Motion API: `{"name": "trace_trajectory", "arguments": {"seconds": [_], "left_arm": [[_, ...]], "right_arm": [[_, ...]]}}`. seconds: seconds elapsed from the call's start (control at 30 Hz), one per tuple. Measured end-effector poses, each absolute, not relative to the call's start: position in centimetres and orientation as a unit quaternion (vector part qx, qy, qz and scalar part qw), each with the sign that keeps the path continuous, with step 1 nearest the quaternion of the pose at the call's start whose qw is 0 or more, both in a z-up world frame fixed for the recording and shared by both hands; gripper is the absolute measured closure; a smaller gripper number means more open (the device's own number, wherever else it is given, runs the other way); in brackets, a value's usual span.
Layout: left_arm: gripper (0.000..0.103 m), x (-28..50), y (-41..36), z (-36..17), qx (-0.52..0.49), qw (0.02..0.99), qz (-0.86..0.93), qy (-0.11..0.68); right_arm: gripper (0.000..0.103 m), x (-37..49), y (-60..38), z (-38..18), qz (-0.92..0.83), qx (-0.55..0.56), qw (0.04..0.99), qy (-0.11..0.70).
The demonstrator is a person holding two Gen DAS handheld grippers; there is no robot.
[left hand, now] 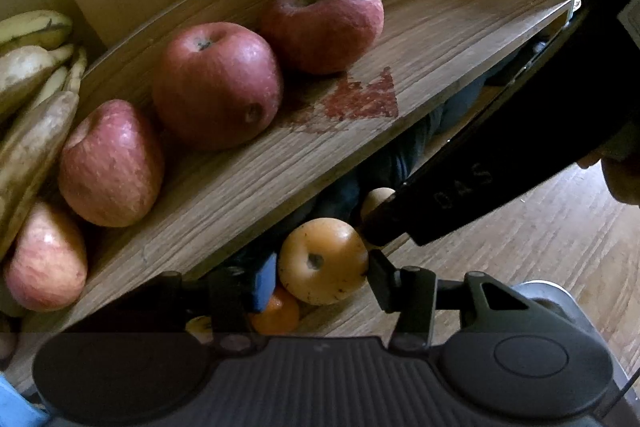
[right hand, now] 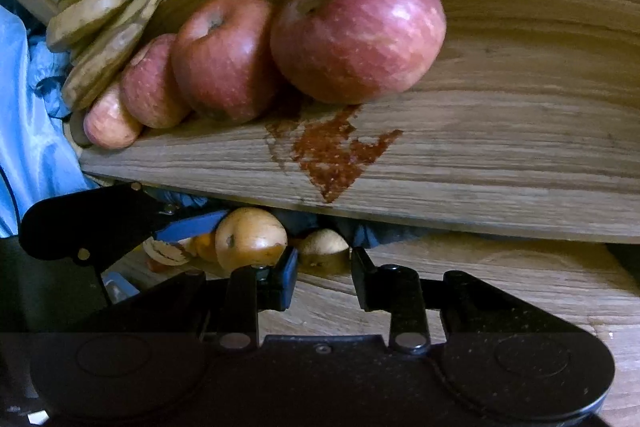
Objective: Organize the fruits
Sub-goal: 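Close left tool on the round orange-yellow fruit while right tool grasps a small beige fruit, then carry the orange-yellow fruit in the left tool and beige fruit in the right tool over the tray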
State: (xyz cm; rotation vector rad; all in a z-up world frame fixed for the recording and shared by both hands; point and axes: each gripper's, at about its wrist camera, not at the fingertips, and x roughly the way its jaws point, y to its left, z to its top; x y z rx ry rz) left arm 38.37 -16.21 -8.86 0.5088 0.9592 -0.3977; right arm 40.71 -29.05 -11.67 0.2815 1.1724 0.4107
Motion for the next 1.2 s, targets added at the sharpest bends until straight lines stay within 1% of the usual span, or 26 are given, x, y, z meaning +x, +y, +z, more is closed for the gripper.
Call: {"name": "trace_trajectory", "arguments": {"seconds": [0.1, 0.37, 0.73, 1.2], "left_arm": [[0.051, 38.2, -16.3, -9.0, 0.235, 0.839, -0.186, 0.454], [0.051, 38.1, -15.7, -8.8, 0.206, 0.843, -0.191, 0.459], [0.051, 35.6, -15.0, -8.1, 0.196, 0.848, -0.198, 0.452], [0.051, 30.9, -12.9, -4.8, 0.176, 0.855, -0.21, 0.44]], "right_arm": [[0.073, 40.6, -29.6, -11.5, 0.194, 0.132, 0.805, 0.546], [0.073, 39.4, -30.3, -10.7, 0.193, 0.125, 0.812, 0.536], [0.073, 36.3, -31.1, -9.8, 0.171, 0.124, 0.82, 0.532], [0.073, 31.5, -29.6, -7.8, 0.162, 0.124, 0.831, 0.518]]}}
